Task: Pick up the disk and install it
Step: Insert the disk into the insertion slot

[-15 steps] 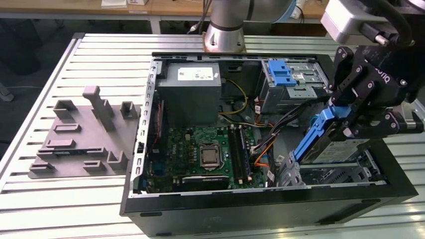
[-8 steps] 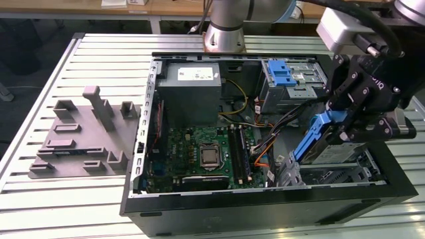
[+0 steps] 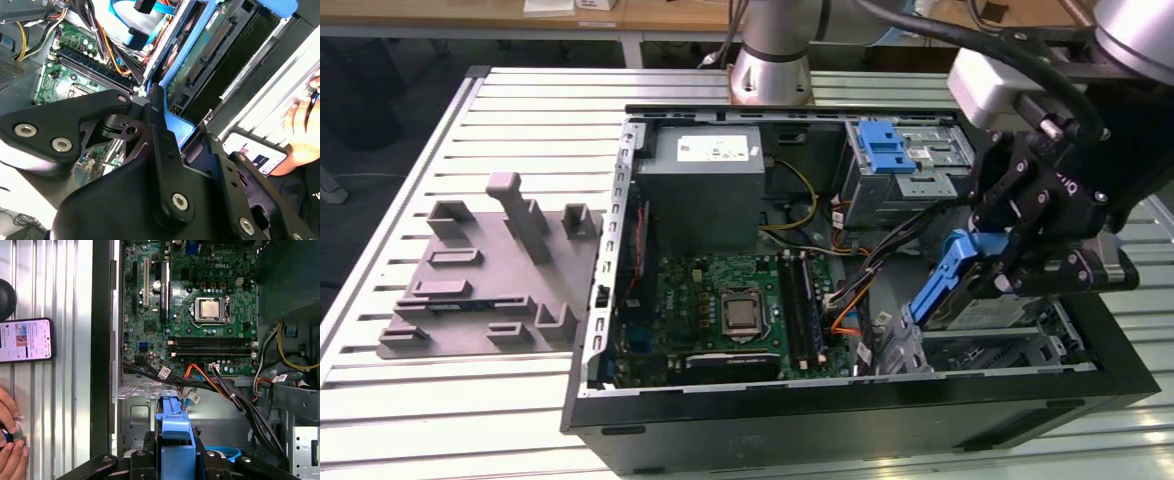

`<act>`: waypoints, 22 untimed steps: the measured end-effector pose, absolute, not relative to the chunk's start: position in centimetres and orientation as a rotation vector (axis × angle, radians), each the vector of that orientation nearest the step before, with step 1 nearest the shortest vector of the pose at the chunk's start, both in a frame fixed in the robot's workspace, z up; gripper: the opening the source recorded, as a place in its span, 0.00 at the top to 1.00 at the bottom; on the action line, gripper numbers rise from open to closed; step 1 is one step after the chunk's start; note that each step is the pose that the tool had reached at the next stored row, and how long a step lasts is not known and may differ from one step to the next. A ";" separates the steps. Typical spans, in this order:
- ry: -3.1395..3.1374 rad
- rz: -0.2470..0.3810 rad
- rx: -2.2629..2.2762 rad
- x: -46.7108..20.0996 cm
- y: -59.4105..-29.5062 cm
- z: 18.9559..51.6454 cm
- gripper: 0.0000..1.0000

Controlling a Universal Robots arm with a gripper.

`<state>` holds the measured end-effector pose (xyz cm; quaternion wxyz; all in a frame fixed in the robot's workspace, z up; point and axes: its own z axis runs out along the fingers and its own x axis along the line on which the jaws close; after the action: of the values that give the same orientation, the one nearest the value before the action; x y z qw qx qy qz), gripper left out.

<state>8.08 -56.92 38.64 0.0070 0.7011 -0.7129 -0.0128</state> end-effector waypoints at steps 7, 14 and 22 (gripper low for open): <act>-2.230 -0.040 2.193 8.1 -56.9 37.8 0.64; -2.230 -0.040 2.193 8.1 -56.9 36.8 0.64; -2.230 -0.040 2.193 8.1 -56.9 35.8 0.64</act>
<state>8.08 -56.94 35.78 0.0071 0.7011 -0.7130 -0.0128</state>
